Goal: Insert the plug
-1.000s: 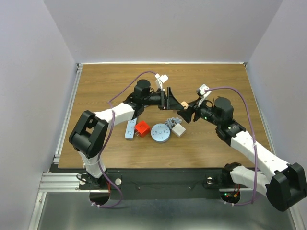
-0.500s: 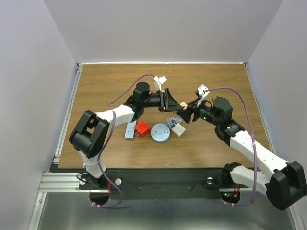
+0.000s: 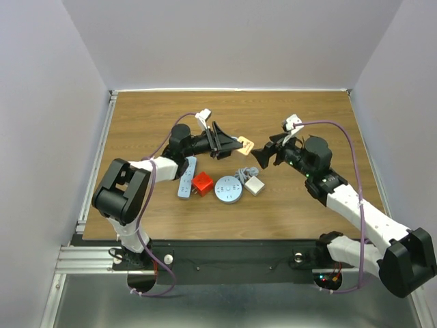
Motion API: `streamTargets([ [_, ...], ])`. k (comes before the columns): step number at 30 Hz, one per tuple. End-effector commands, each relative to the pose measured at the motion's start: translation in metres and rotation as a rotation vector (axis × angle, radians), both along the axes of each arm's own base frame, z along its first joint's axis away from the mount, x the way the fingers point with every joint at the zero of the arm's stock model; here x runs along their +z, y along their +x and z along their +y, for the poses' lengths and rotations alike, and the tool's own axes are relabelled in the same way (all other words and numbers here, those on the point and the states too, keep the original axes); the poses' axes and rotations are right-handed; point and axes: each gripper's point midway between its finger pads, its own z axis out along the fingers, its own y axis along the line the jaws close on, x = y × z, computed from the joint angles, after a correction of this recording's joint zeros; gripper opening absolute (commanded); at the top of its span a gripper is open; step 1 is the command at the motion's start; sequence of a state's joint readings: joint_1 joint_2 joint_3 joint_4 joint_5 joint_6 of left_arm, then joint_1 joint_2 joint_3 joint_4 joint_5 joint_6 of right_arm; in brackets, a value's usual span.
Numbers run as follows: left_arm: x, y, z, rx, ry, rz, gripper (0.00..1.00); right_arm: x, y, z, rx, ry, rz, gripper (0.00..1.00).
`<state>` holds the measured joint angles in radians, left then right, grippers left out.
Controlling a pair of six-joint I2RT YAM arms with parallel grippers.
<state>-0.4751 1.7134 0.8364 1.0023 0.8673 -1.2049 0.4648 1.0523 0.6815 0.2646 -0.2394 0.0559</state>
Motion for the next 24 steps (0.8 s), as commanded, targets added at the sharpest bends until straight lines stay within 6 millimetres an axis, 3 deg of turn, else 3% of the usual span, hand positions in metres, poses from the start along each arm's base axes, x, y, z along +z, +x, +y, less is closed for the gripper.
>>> streamTargets([
  [1, 0.057, -0.003, 0.008, 0.016, -0.063, -0.133, 0.0, 0.046, 0.011, -0.008, -0.042, 0.067, -0.15, 0.96],
  [8, 0.072, -0.003, 0.017, 0.088, -0.073, -0.105, 0.0, 0.054, 0.001, 0.02, 0.12, 0.136, -0.162, 0.95],
  [17, 0.074, -0.002, 0.021, 0.115, -0.087, -0.061, 0.0, 0.065, -0.026, 0.048, 0.315, 0.21, -0.167, 0.95],
  [24, 0.076, -0.006, 0.024, 0.117, -0.093, -0.052, 0.0, 0.056, -0.019, 0.06, 0.362, 0.195, -0.148, 0.95],
])
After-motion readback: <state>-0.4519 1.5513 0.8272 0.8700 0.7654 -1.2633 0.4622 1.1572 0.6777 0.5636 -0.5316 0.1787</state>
